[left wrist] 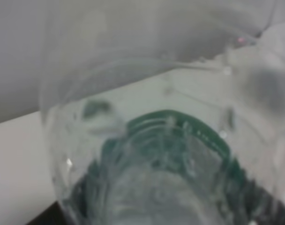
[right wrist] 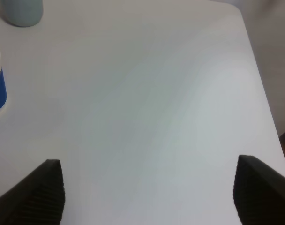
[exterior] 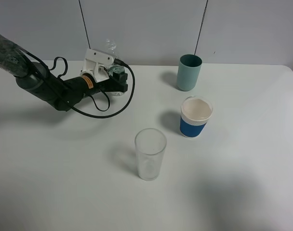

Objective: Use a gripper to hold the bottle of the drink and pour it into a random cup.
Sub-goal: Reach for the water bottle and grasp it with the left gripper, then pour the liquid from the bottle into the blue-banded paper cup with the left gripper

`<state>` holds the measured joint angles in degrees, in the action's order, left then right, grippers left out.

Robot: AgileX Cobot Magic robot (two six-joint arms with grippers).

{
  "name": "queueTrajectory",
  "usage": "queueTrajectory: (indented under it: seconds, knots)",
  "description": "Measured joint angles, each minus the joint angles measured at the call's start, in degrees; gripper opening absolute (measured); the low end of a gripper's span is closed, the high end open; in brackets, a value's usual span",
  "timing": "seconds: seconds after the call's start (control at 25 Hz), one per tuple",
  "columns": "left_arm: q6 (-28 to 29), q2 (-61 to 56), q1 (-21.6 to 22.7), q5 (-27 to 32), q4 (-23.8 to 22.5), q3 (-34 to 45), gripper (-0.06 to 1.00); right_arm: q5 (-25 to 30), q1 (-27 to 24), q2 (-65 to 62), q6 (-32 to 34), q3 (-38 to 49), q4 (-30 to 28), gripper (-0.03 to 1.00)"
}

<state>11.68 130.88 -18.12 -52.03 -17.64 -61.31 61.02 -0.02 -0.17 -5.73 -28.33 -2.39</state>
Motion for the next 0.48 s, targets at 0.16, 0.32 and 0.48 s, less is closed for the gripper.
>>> queueTrajectory:
  seconds: [0.16, 0.32, 0.48]
  knots:
    - [-0.43, -0.32, -1.34, 1.62, 1.04, -0.07, 0.46, 0.0, 0.0, 0.0, 0.0, 0.0, 0.0, 0.74]
    - [-0.59, -2.98, -2.22, 7.03, 1.09, 0.18, 0.46, 0.0, 0.0, 0.0, 0.0, 0.0, 0.0, 0.74]
    - [-1.82, -8.3, -3.4, 11.65, 1.04, 1.51, 0.46, 0.0, 0.0, 0.0, 0.0, 0.0, 0.0, 0.74]
